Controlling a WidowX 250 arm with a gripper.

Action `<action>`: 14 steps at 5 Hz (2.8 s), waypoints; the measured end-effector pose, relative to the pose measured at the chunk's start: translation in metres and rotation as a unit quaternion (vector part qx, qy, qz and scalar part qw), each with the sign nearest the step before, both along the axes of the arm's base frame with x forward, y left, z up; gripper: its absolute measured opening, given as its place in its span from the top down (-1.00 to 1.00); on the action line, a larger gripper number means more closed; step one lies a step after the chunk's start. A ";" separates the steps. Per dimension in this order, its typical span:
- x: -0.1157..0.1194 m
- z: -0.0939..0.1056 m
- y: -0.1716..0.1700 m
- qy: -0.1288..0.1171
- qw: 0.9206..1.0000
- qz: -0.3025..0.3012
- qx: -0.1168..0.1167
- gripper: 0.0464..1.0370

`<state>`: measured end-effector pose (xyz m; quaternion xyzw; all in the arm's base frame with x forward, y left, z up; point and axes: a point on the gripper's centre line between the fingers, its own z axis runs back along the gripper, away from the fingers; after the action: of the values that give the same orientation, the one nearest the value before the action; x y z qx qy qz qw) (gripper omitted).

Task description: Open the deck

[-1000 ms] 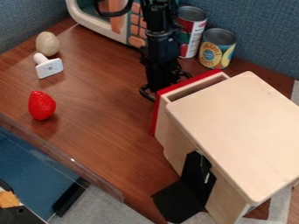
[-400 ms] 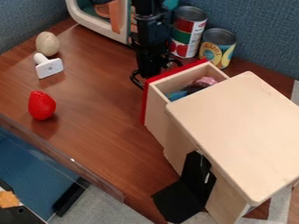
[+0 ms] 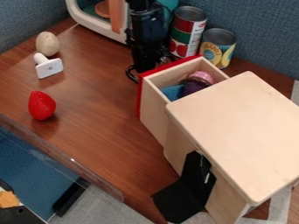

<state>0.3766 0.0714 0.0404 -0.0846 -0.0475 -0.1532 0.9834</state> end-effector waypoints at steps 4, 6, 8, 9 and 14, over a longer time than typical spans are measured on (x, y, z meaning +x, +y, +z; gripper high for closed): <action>0.005 -0.001 0.004 0.016 0.999 -0.040 0.001 0.82; 0.003 -0.001 0.009 0.015 0.999 -0.039 -0.002 0.82; -0.001 -0.001 0.013 0.026 0.999 -0.039 -0.003 0.30; -0.002 0.000 0.013 0.027 0.999 -0.045 -0.002 -0.33; -0.076 0.112 -0.065 -0.047 0.979 -0.179 0.085 -0.93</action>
<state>0.3009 0.0067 0.1526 -0.0010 -0.0644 -0.3344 0.9402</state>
